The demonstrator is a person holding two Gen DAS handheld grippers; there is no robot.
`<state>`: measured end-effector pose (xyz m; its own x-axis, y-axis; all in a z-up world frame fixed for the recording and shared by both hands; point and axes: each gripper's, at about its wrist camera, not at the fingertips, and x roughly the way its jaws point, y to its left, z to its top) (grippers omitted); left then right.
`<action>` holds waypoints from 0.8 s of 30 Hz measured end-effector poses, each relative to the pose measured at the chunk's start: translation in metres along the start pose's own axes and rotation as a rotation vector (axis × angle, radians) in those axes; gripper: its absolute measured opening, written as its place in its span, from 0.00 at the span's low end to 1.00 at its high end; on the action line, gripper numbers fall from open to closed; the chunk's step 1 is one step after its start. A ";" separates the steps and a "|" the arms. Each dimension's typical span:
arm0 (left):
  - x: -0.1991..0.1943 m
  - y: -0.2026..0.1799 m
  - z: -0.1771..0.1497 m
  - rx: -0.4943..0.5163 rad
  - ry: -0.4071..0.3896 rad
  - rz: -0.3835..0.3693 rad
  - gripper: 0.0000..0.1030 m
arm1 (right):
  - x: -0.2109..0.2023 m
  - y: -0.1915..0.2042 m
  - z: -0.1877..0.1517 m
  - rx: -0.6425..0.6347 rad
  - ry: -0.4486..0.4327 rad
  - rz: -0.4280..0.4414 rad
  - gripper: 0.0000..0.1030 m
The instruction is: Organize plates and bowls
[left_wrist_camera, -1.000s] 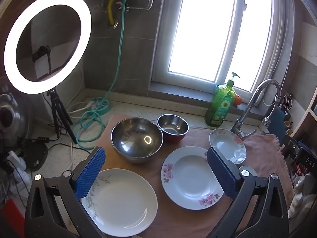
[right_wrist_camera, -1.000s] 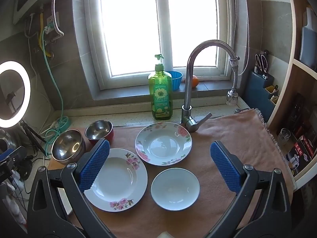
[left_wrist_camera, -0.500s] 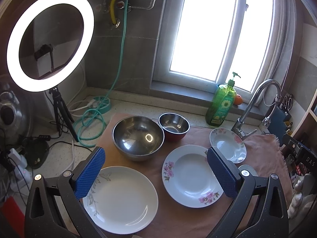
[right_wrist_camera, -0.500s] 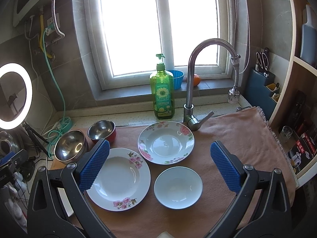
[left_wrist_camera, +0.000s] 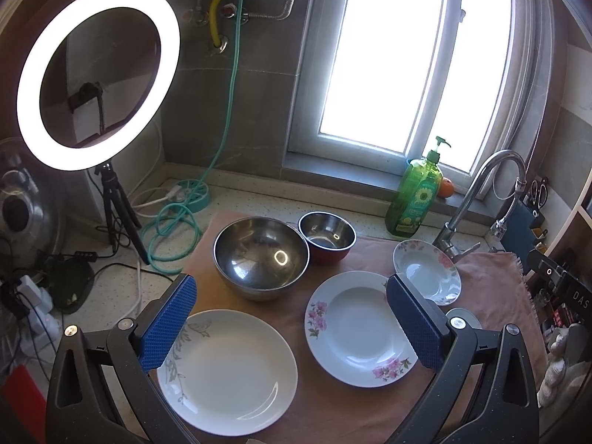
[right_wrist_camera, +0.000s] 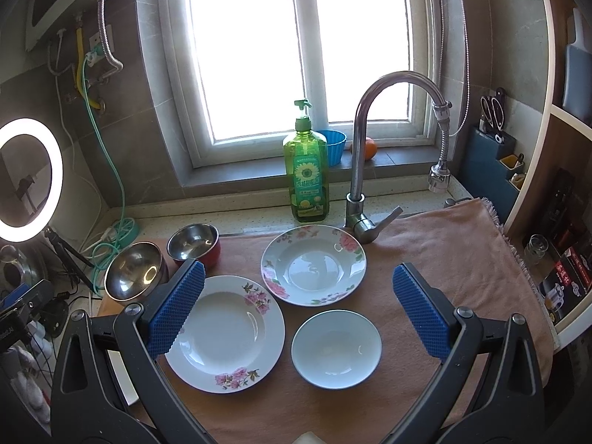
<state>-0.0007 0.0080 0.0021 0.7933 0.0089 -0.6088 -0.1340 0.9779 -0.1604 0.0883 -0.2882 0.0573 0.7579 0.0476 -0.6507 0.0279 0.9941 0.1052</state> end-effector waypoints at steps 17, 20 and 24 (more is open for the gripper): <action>0.002 -0.005 0.000 0.009 -0.002 -0.001 0.99 | 0.000 -0.002 0.001 -0.002 -0.001 -0.001 1.00; 0.002 -0.005 -0.001 0.008 0.000 0.000 0.99 | 0.000 -0.002 0.000 0.000 0.000 0.002 1.00; 0.002 -0.005 -0.001 0.008 0.000 0.002 0.99 | 0.000 -0.002 0.000 -0.002 -0.001 0.002 1.00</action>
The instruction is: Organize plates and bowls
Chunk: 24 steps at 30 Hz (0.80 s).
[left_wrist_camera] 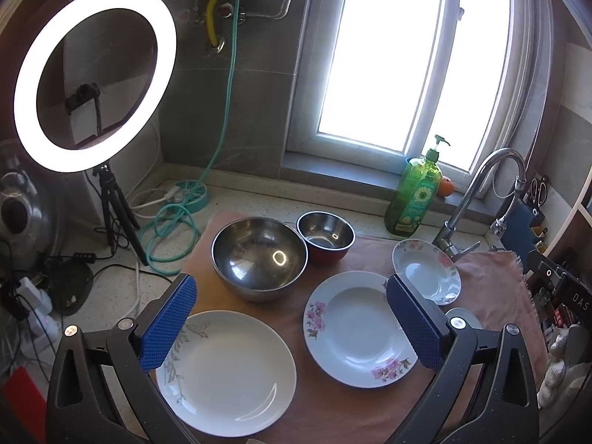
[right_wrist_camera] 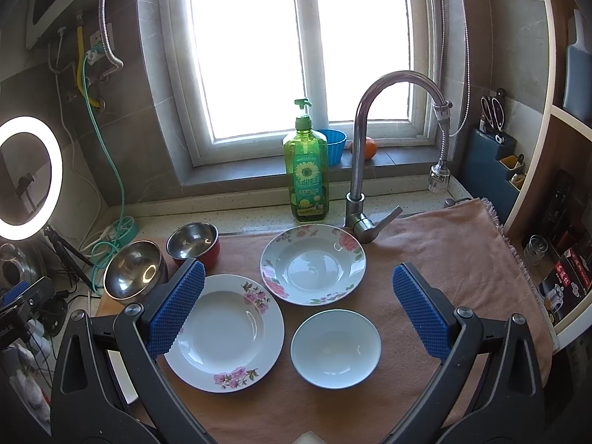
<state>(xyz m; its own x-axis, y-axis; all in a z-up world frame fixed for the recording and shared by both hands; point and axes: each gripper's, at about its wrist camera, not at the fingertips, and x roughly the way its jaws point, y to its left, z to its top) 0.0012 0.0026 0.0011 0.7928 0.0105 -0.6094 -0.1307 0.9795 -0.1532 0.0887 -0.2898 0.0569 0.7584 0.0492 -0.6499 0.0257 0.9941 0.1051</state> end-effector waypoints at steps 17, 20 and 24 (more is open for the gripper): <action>0.005 0.002 -0.001 -0.003 0.011 -0.001 0.99 | 0.005 0.002 -0.005 -0.007 0.012 -0.009 1.00; 0.007 0.003 -0.002 -0.002 0.018 -0.005 0.99 | 0.008 0.001 -0.007 -0.006 0.019 -0.008 1.00; 0.013 0.004 -0.004 -0.002 0.038 -0.006 0.99 | 0.015 -0.003 -0.010 0.001 0.048 0.003 1.00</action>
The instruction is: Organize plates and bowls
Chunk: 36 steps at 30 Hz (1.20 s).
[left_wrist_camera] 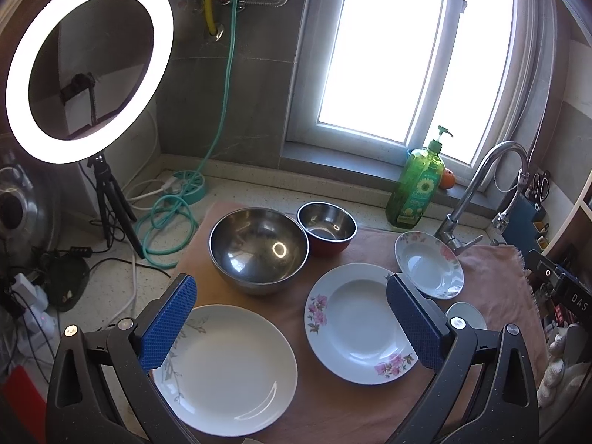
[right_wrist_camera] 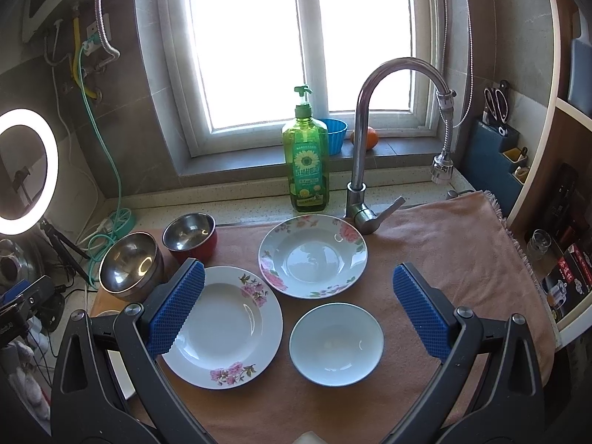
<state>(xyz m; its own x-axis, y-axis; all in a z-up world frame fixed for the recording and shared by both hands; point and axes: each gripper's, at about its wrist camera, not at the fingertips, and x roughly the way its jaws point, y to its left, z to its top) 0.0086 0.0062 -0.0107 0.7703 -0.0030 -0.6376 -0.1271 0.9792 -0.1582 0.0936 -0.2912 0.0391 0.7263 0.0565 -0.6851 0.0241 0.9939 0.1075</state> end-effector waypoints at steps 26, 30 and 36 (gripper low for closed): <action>0.088 0.018 -0.027 -0.035 0.328 -0.182 0.56 | 0.067 -0.003 -0.097 0.180 0.421 0.282 0.58; 0.108 0.014 -0.030 -0.054 0.410 -0.262 0.48 | 0.080 0.005 -0.115 0.218 0.484 0.312 0.41; 0.135 0.011 -0.031 -0.045 0.478 -0.290 0.37 | 0.105 0.005 -0.134 0.316 0.560 0.340 0.31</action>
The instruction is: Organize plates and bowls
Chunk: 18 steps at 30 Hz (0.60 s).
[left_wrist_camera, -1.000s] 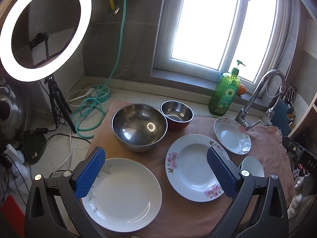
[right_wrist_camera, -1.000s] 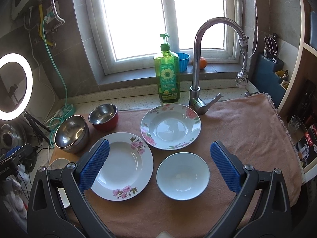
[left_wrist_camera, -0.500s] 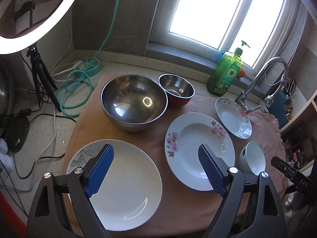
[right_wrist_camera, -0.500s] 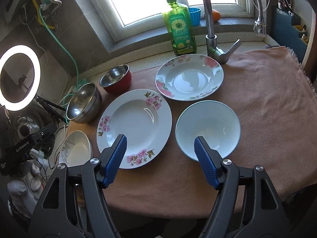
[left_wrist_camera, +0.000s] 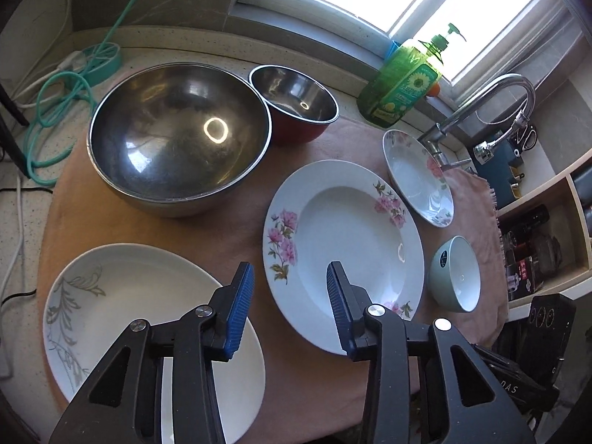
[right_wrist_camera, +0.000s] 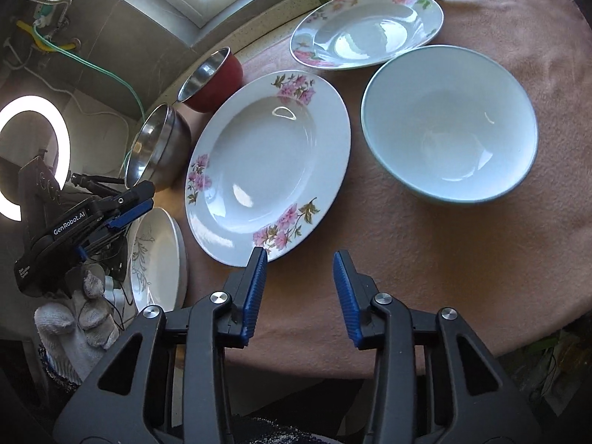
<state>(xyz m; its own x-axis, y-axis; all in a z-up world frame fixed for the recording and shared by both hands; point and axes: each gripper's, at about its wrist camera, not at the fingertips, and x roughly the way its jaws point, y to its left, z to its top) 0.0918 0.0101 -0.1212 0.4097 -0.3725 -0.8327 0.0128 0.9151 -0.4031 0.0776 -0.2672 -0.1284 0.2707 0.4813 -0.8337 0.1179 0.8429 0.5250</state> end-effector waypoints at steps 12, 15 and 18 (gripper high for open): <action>0.032 0.014 0.011 -0.046 0.078 0.006 0.28 | 0.022 -0.013 0.017 0.084 0.040 0.045 0.30; 0.037 0.020 0.013 -0.065 0.092 -0.001 0.28 | 0.025 -0.016 0.019 0.094 0.048 0.054 0.30; 0.040 0.021 0.015 -0.071 0.098 -0.002 0.28 | 0.028 -0.018 0.020 0.110 0.052 0.063 0.29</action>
<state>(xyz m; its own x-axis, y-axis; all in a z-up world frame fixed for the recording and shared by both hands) 0.1219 0.0164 -0.1568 0.3183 -0.3911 -0.8635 -0.0523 0.9023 -0.4279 0.1022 -0.2739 -0.1582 0.2311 0.5469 -0.8046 0.2067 0.7806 0.5899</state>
